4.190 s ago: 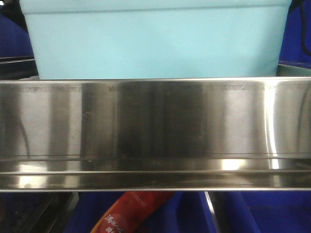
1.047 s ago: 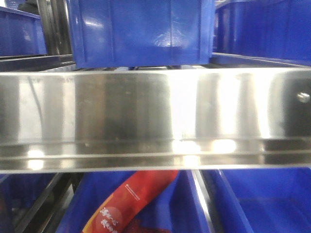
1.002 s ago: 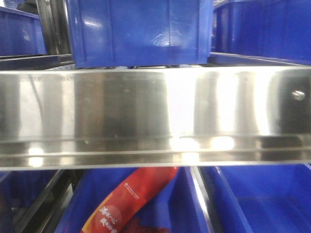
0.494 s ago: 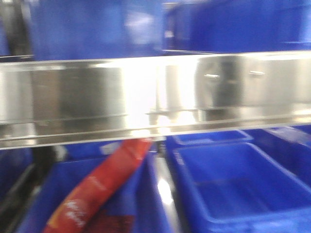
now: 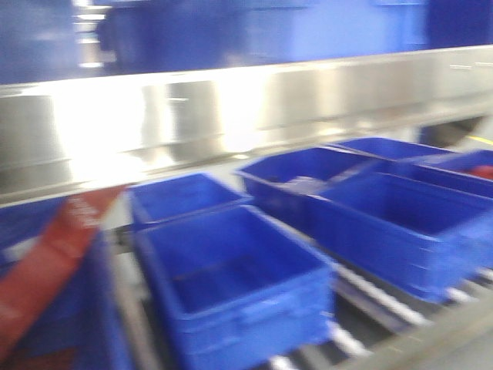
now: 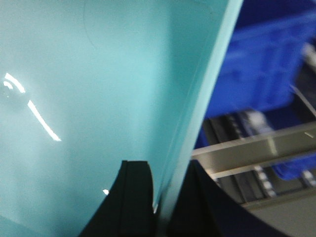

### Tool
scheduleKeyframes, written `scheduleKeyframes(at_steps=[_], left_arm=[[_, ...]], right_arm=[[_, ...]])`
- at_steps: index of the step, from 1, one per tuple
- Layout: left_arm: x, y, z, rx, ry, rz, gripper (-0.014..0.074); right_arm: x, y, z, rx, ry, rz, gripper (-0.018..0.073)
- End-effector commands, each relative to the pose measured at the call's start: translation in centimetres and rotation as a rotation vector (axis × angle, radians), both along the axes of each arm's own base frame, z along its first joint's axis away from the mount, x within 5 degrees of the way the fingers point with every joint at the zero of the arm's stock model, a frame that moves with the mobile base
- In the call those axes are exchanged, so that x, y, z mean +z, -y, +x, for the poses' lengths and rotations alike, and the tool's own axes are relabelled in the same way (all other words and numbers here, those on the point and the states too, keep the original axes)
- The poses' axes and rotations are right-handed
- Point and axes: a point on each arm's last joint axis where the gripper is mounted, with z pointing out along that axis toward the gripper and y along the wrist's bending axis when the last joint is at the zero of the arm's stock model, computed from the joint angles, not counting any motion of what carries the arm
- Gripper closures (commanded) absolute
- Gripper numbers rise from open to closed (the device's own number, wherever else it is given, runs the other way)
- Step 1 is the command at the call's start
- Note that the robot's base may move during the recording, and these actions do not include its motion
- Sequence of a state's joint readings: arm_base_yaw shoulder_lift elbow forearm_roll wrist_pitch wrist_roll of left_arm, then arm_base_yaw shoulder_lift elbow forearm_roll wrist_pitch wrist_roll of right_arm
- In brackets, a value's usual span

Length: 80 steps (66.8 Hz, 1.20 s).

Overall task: Fetch blue bin and place on conveyor start
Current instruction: 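Hold the teal bin in both grippers while the base turns away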

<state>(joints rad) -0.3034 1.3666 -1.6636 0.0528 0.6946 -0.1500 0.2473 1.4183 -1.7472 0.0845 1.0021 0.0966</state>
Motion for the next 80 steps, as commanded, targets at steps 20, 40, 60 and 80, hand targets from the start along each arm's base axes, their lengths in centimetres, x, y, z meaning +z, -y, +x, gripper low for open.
scheduleKeyframes(at_steps=[20,40,60,80], left_arm=[[1.48,0.0,-0.67,-0.012,0.079,-0.082,0.0707],[1.48,0.0,-0.67,-0.012,0.079,-0.082,0.0707],[1.5,-0.01,-0.67,-0.012,0.081,-0.082,0.0707],[1.5,-0.01,-0.67,-0.012,0.081,-0.082,0.0707]], right_arm=[[0.98,0.42,-0.33,-0.001,0.076,-0.029,0.0711],[0.98,0.42,-0.33,-0.001,0.076,-0.029,0.0711],[0.98,0.42,-0.33,-0.001,0.076,-0.029,0.0711],[0.98,0.42,-0.33,-0.001,0.076,-0.029,0.0711]])
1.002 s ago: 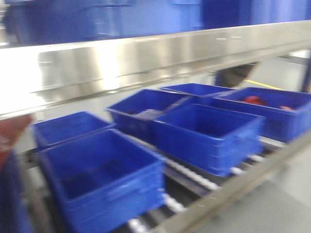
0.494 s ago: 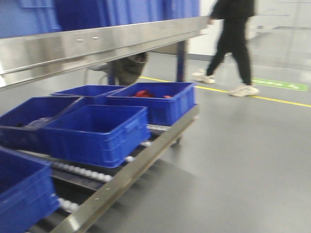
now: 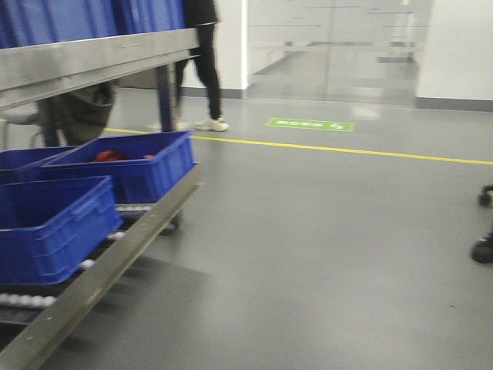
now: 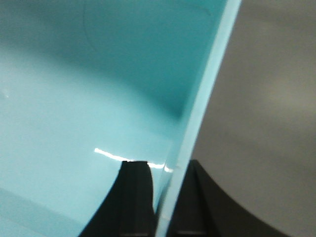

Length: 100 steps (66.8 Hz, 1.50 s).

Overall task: Fetch blue bin and place on conveyor start
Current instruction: 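Hold the teal bin in both grippers while the base turns away, then carry the teal bin in both grippers to the red-framed conveyor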

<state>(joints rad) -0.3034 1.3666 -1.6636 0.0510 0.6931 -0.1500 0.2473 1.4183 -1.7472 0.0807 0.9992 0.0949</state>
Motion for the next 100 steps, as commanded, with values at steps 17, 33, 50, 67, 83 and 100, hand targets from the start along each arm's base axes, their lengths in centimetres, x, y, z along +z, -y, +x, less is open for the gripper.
scheduleKeyframes(at_steps=[17,33,50,67,83,100], left_arm=[[1.49,-0.02,-0.67,-0.011,0.08,-0.08,0.0707],[1.49,-0.02,-0.67,-0.011,0.08,-0.08,0.0707],[1.49,-0.02,-0.67,-0.011,0.08,-0.08,0.0707],[1.49,-0.02,-0.67,-0.011,0.08,-0.08,0.0707],[1.49,-0.02,-0.67,-0.011,0.08,-0.08,0.0707],[1.49,-0.02,-0.67,-0.011,0.08,-0.08,0.0707]], right_arm=[[0.96,0.39,-0.35,0.0,0.071,-0.025,0.0711],[0.96,0.39,-0.35,0.0,0.071,-0.025,0.0711],[0.96,0.39,-0.35,0.0,0.071,-0.025,0.0711],[0.96,0.39,-0.35,0.0,0.071,-0.025,0.0711],[0.96,0.39,-0.35,0.0,0.071,-0.025,0.0711],[0.96,0.39,-0.35,0.0,0.071,-0.025,0.0711]])
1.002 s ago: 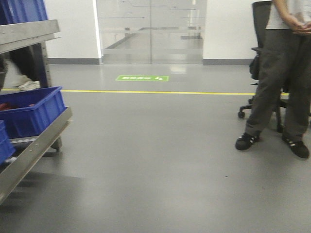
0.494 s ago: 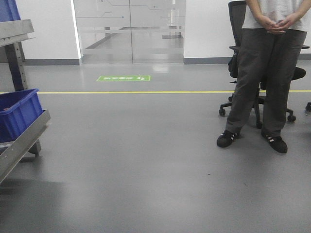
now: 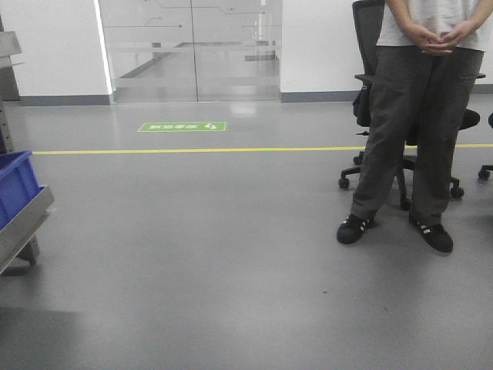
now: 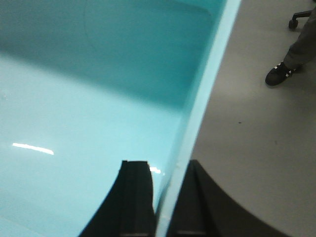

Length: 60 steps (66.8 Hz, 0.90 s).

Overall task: Fetch blue bin and place on conveyor start
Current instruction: 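Carry the teal bin in both grippers to the red-framed conveyor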

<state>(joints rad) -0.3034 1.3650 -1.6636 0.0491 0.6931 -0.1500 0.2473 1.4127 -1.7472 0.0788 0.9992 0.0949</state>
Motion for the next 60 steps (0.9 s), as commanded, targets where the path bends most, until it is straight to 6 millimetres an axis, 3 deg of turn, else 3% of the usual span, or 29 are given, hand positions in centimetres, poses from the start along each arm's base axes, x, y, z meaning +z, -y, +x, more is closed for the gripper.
scheduleKeyframes(at_steps=[1,60], left_arm=[[1.44,-0.01,-0.61,-0.01,0.079,-0.078,0.0707],[1.49,-0.01,-0.59,-0.01,0.085,-0.078,0.0707]], right_arm=[[0.8,0.33,-0.16,0.001,0.066,-0.024,0.0711],[0.8,0.33,-0.16,0.001,0.066,-0.024,0.0711]])
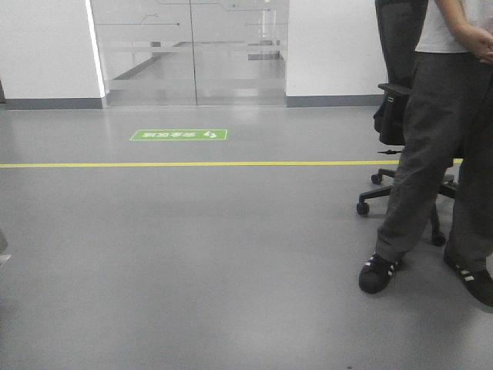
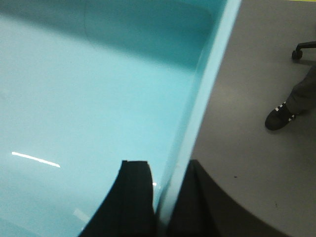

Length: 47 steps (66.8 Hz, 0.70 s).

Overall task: Fetch blue bin and place on conveyor start
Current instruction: 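Carry the teal bin in both grippers to the red-framed conveyor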

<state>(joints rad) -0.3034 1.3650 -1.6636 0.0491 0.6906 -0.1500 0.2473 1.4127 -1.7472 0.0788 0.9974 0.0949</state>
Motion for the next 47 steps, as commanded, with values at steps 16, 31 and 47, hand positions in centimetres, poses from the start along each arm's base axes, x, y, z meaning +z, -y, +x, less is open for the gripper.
scheduleKeyframes(at_steps=[16,31,47], left_arm=[[1.47,-0.02,-0.6,-0.01,0.083,-0.077,0.0707],[1.47,-0.02,-0.6,-0.01,0.083,-0.077,0.0707],[1.47,-0.02,-0.6,-0.01,0.083,-0.077,0.0707]], right_arm=[[0.79,0.33,-0.17,0.001,0.064,-0.025,0.0711],[0.8,0.33,-0.16,0.001,0.066,-0.024,0.0711],[0.87,0.33,-0.12,0.0,0.074,-0.022,0.0711]])
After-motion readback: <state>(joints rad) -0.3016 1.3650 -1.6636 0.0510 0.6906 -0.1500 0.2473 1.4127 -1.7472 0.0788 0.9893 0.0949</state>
